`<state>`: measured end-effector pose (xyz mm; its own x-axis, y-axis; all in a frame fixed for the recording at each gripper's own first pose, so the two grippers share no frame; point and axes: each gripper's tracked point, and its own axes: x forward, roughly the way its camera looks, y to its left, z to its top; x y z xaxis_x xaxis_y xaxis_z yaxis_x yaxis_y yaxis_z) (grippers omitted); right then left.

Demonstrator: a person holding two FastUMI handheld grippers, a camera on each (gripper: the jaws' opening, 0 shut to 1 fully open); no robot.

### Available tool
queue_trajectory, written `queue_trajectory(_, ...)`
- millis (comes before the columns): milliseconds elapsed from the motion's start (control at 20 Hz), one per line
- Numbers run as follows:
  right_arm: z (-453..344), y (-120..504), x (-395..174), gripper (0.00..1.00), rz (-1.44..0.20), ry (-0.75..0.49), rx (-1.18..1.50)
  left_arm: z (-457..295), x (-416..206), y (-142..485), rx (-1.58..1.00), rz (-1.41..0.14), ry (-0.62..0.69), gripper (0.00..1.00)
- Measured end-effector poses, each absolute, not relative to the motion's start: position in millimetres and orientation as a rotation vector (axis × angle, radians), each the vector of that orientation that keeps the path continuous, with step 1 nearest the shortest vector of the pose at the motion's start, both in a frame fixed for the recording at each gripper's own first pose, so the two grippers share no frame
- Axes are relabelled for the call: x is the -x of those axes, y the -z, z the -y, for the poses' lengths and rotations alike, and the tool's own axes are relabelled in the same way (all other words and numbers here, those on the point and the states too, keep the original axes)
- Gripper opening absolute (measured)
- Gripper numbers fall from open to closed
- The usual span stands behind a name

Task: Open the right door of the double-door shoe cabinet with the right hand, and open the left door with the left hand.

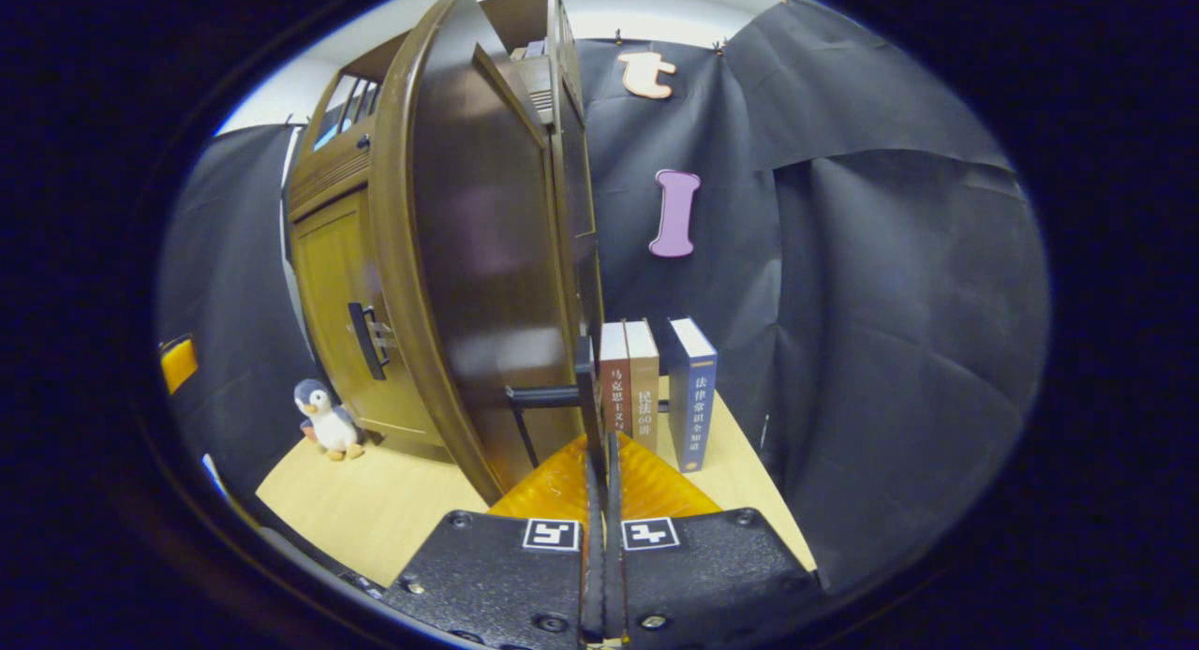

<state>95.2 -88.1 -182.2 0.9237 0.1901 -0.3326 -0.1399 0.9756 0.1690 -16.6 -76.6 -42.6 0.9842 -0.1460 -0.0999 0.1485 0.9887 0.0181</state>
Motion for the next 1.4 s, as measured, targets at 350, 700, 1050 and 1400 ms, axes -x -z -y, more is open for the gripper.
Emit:
queue_trajectory(350, 99.1, 184.2, -102.9, 0.04, -0.364, -0.267, -0.1, 103.3, 3.6, 45.2, 0.007, -0.12, 0.067, 0.96)
queue_trajectory(700, 115.2, 180.0, -98.8, 0.11, -0.361, -0.246, -0.088, 109.4, -0.8, 44.7, 0.041, -0.142, 0.002, 0.96)
queue_trajectory(1050, 137.4, 122.2, -62.6, 0.75, -0.254, -0.083, -0.034, 73.3, -10.7, 39.8, 0.003, -0.118, -0.024, 0.96)
queue_trajectory(1400, 96.9, 54.7, -18.9, 1.0, -0.11, 0.029, -0.036, 22.6, -27.3, 38.9, -0.028, -0.093, -0.003, 0.96)
